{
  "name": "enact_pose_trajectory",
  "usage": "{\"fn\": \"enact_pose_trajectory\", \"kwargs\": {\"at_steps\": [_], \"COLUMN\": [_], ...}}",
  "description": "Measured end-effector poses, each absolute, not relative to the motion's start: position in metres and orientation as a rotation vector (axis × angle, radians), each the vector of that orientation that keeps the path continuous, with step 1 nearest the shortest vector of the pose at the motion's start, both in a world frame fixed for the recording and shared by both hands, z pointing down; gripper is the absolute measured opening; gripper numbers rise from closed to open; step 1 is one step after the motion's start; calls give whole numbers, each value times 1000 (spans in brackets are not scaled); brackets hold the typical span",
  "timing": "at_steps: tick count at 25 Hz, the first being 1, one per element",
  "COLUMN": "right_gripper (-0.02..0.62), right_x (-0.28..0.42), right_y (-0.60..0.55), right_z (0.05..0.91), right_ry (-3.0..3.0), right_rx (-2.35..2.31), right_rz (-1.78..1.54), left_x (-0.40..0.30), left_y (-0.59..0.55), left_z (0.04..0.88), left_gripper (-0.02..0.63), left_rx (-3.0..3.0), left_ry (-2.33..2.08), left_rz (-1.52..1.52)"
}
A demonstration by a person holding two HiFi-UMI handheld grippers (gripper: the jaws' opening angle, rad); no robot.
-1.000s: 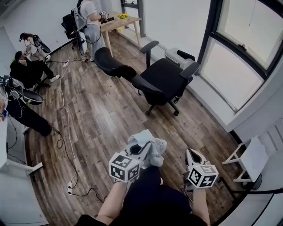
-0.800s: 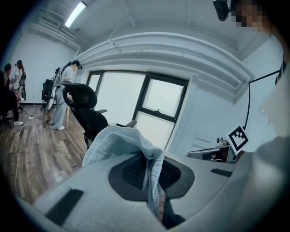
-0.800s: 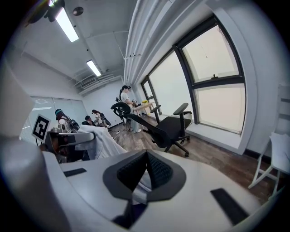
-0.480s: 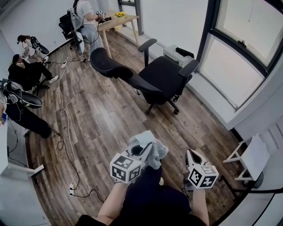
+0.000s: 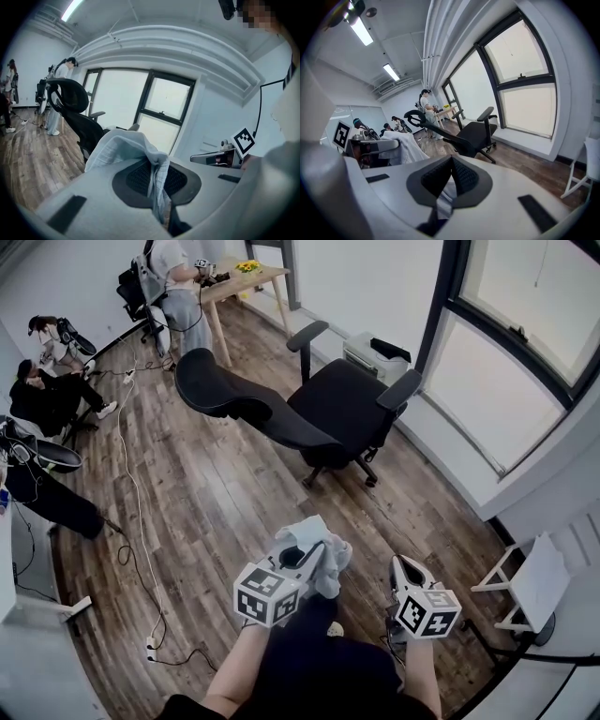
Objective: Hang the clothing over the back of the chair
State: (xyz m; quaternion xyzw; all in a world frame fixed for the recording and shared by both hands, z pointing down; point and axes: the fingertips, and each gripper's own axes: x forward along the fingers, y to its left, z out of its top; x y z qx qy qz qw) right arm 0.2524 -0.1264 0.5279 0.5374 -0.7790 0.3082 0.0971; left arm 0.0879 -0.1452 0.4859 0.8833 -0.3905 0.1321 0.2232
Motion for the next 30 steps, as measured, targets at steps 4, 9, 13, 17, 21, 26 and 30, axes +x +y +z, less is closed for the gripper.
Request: {"fn": "enact_pose_trajectory", "kwargs": {"at_steps": [4, 9, 13, 17, 21, 26, 30], "right_gripper": [0, 0, 0, 0, 0, 0, 0], "right_x": [261, 267, 273, 276, 275, 271, 269], "right_y": [-165, -211, -241, -265, -290, -319, -338], "right_z": [525, 522, 518, 518, 518, 514, 513], "right_ry": [-2298, -2295, -2287, -2277, -2275, -2279, -2279], "right_rx": [1603, 1611, 1632, 1647, 1658, 1670, 1692], "right_rz": [914, 907, 915, 923, 922, 906, 895], "left_x": [97, 106, 119, 125, 126, 132, 138], "left_y": [-181, -228, -256, -285, -310, -340, -364], "left_z": [486, 485, 481, 478, 480, 478, 477], "left_gripper": [21, 20, 21, 20, 20, 20, 20], "left_rx": [2440, 2443, 2464, 2479, 2482, 2487, 2497], "left_ry": [-1063, -1047, -1008, -985, -967, -939, -916], "left_rz": [368, 356, 362, 369, 375, 390, 397]}}
